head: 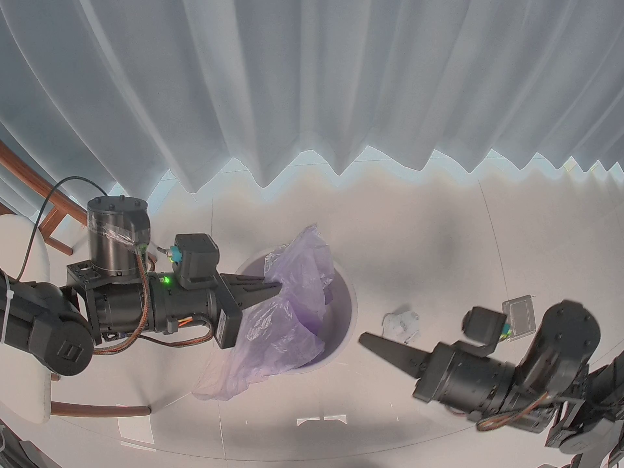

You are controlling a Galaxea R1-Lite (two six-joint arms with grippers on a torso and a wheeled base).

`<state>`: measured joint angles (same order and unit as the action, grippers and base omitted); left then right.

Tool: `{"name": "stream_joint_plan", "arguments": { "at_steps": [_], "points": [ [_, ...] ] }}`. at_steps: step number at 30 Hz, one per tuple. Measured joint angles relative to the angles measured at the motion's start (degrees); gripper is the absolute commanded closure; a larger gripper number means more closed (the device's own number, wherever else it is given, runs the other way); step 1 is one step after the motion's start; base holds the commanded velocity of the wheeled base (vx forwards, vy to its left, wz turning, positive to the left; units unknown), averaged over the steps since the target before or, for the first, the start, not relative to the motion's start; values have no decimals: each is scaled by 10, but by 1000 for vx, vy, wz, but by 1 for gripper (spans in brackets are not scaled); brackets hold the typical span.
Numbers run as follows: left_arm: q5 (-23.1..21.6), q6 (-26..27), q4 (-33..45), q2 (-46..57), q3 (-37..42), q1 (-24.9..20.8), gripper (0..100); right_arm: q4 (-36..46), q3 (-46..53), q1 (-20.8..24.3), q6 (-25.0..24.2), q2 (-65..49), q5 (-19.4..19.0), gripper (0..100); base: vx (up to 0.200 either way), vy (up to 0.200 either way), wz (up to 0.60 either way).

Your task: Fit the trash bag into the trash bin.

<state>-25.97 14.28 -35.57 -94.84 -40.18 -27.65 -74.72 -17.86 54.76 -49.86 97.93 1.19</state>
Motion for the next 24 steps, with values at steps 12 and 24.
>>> {"name": "stream_joint_plan", "arguments": {
  "at_steps": [12,24],
  "points": [
    [53,97,22,-1,14,-77,100,461,-108,-114,-2,-163,-53,0,0,0,0],
    [101,152,30,-9,42,-153,100,712,-299,-103,-10,-165,-37,0,0,0,0]
  ]
}}
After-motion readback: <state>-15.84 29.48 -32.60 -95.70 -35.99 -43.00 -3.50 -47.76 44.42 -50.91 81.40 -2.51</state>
